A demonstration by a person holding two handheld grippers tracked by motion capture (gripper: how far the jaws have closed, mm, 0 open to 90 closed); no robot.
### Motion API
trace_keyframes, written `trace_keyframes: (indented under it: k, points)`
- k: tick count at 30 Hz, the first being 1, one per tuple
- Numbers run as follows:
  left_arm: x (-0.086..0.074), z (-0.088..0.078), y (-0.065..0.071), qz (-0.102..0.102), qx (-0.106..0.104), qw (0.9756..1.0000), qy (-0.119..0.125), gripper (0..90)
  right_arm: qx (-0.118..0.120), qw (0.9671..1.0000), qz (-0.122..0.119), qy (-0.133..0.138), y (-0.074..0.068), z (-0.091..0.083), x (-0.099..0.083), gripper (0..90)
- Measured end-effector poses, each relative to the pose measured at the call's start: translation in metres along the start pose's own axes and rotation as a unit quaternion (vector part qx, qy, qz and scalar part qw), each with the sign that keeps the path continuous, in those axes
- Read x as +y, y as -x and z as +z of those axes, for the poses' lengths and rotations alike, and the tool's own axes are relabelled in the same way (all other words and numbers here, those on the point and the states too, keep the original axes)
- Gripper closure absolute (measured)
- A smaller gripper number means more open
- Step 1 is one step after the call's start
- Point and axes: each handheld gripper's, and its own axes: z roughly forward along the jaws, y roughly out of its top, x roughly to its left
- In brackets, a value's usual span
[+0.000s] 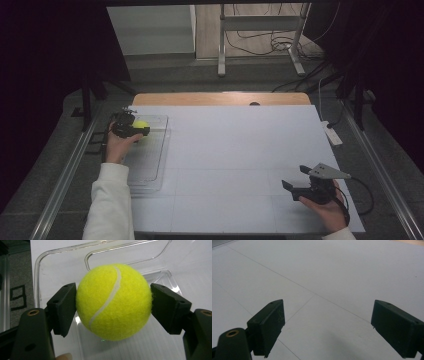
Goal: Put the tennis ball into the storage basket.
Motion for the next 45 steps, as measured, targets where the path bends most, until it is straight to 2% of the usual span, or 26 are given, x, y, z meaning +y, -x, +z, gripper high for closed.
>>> trace_keyframes:
  k: [3, 13, 24, 32, 34, 38, 42, 45]
  points:
    - [0.0, 0.001, 0.001, 0.006, 0.004, 1.0, -0.002, 25.5, 0.0, 1.0, 0.0, 0.0, 0.0, 0.0, 0.0, 12.3]
    - [0.001, -0.002, 0.0, -0.003, 0.004, 0.9999, 0.012, 20.5, 0.0, 1.0, 0.001, 0.0, 0.0, 0.0, 0.0, 12.3]
    - [0.004, -0.012, 0.004, -0.004, -0.006, 0.9987, 0.05, 18.3, 0.0, 1.0, 0.001, 0.0, 0.0, 0.0, 0.0, 12.3]
    - [0.005, -0.021, 0.004, -0.017, -0.036, 0.9957, 0.083, 18.3, 0.001, 1.0, 0.001, -0.001, 0.0, 0.0, 0.0, 12.3]
    - [0.005, -0.025, 0.003, -0.02, -0.049, 0.9941, 0.094, 18.3, 0.0, 1.0, 0.002, 0.0, 0.0, 0.0, 0.0, 12.4]
    - [0.005, -0.028, 0.003, -0.023, -0.062, 0.9926, 0.102, 18.2, 0.0, 1.0, 0.003, 0.0, 0.0, 0.0, 0.0, 12.4]
    - [0.004, -0.033, 0.005, -0.027, -0.082, 0.9898, 0.113, 18.0, -0.001, 1.0, 0.003, 0.0, 0.0, 0.0, 0.0, 12.4]
    - [0.004, -0.039, 0.008, -0.024, -0.089, 0.9886, 0.12, 17.9, -0.001, 1.0, 0.004, 0.0, 0.0, 0.0, 0.0, 12.3]
